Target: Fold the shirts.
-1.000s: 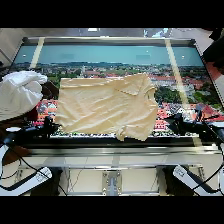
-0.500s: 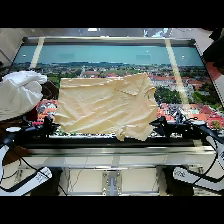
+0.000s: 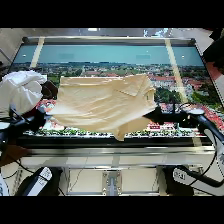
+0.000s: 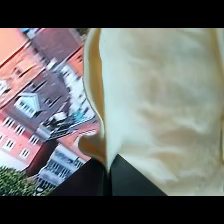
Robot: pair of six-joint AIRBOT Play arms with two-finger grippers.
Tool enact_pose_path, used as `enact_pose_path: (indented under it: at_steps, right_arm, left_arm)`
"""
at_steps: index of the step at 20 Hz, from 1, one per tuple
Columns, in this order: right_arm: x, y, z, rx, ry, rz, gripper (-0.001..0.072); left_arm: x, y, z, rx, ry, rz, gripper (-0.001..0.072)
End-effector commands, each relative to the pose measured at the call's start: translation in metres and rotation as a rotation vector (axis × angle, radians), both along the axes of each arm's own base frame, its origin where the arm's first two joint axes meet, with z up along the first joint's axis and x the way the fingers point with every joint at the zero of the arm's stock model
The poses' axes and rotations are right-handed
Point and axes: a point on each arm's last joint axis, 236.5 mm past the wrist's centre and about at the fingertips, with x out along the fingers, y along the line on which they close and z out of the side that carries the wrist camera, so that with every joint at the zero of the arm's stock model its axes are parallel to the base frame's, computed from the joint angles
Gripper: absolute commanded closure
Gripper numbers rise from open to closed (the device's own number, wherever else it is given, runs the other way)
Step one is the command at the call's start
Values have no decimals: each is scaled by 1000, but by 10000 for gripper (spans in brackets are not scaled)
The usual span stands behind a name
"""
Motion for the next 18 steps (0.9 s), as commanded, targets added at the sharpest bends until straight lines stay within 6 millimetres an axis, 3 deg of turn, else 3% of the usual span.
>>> enact_pose_path:
  at_steps: [1,3,4,6,8,10,11,13,14,16,18]
  right_arm:
    - [-34,12,116,-46,-326,245,699]
    - [-59,7,174,-242,-534,294,699]
    - [-68,-2,203,-369,-603,245,699]
    - [-91,-15,264,-552,-736,108,697]
    - [-121,-23,334,-711,-954,-5,698]
    - [-142,-41,396,-859,-1108,-154,699]
    - [-146,-56,414,-935,-1130,-213,700]
    - [-136,-88,427,-1057,-1100,-292,700]
    - [-122,-99,421,-1080,-1054,-296,699]
    - [-84,-106,397,-1047,-962,-248,699]
    - [-33,-107,354,-958,-830,-159,698]
  left_arm:
    - [8,-3,123,218,-305,-87,698]
    - [-9,-11,209,377,-508,-89,699]
    - [-27,-20,248,472,-585,-104,699]
    - [-73,-24,300,736,-594,-133,699]
    - [-114,-6,364,933,-611,14,700]
    - [-141,-10,419,1065,-678,20,701]
    - [-144,-15,434,1084,-693,-32,701]
    - [-133,-10,437,1091,-648,-114,700]
    - [-118,-1,430,1097,-597,-129,700]
    - [-74,3,393,1085,-455,-232,700]
    - [-20,-11,342,1038,-329,-371,700]
